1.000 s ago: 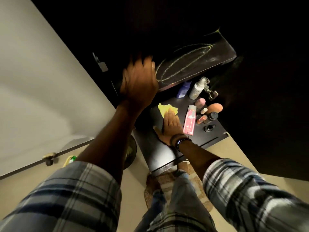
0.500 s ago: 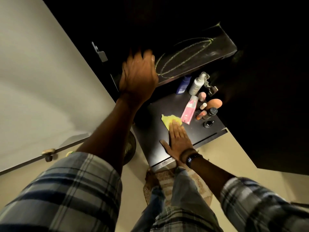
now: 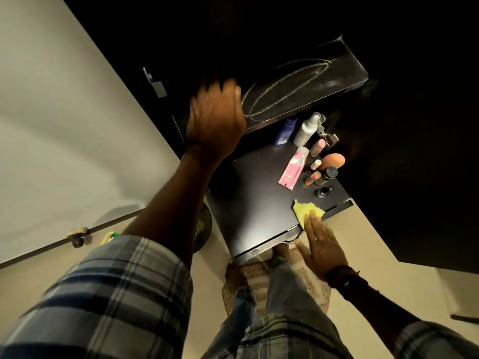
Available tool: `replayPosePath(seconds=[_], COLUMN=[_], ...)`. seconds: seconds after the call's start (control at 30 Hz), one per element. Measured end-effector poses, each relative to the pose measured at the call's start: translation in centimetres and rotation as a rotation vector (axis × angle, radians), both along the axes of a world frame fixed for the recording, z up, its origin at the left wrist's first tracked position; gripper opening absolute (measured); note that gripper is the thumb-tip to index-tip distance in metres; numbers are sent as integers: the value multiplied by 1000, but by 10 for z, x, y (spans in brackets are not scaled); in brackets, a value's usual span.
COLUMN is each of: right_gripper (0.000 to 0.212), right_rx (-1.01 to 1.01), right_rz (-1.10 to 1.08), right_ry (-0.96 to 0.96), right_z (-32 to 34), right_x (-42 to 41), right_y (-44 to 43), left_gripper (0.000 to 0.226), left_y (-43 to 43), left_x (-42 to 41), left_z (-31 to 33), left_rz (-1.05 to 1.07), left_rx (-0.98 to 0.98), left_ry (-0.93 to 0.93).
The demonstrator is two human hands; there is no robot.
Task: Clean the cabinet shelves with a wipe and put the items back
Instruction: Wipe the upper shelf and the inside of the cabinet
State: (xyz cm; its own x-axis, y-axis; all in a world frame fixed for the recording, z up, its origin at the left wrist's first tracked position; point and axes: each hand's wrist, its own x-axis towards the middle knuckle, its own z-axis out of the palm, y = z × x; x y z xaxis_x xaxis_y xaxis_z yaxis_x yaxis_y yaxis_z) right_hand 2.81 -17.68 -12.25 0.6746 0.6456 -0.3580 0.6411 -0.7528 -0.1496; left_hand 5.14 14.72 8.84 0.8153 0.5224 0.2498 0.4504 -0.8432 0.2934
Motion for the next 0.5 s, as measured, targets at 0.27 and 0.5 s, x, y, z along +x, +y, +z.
replayPosePath(seconds=[0.27,0.5], right_gripper=[72,51], right_rx=[58,172], right_rz=[167,221], right_ry=[-141,-38], right_z=[6,-9], right_x=[4,49], right_y=[32,159], left_gripper=[37,37], left_y=[1,0], left_x=[0,1], left_z=[-2,-2], left_rz=[-11,2], left_rx=[-6,-6], left_ry=[8,9])
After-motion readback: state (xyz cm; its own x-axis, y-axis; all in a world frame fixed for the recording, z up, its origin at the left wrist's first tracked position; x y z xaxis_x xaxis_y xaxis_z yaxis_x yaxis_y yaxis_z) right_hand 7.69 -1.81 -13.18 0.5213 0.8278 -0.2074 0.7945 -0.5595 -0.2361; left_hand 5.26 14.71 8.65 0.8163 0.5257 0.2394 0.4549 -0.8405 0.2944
